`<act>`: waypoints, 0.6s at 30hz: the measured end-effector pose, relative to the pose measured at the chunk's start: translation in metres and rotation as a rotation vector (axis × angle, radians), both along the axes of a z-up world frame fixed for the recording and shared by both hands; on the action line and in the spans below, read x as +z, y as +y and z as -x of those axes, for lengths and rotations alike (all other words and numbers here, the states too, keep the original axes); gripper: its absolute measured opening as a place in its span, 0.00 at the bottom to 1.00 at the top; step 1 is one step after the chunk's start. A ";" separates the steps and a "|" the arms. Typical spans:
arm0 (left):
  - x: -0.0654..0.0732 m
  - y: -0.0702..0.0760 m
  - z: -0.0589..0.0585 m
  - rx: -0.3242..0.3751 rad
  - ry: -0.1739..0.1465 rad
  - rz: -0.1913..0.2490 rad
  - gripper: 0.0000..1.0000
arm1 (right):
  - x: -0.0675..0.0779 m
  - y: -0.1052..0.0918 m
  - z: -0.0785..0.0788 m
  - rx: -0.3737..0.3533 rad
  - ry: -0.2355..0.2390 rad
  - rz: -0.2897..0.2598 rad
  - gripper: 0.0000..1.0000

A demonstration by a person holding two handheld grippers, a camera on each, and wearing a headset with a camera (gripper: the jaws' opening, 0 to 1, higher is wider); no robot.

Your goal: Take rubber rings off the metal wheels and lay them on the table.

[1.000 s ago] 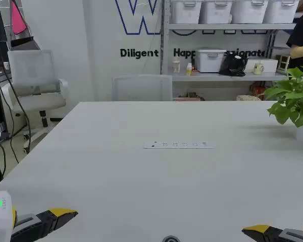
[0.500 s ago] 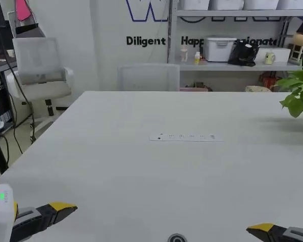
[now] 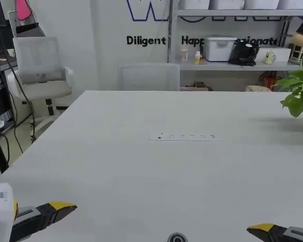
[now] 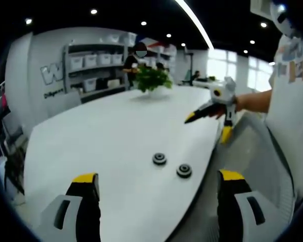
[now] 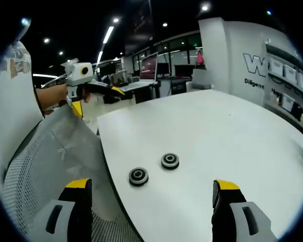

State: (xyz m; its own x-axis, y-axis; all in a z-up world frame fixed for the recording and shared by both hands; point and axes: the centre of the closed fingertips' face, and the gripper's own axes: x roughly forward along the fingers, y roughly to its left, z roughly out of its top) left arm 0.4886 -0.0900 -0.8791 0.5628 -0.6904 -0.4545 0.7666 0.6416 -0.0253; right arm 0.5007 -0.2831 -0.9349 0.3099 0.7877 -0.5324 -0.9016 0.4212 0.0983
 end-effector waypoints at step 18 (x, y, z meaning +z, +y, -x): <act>0.002 -0.001 -0.002 -0.009 -0.005 -0.002 0.98 | -0.001 -0.002 0.002 -0.009 -0.002 0.000 0.99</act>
State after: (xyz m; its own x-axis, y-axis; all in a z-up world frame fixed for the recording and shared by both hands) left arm 0.4905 -0.0908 -0.8772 0.5592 -0.6945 -0.4528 0.7722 0.6351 -0.0205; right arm 0.4986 -0.2849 -0.9355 0.3183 0.7847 -0.5319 -0.8980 0.4294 0.0961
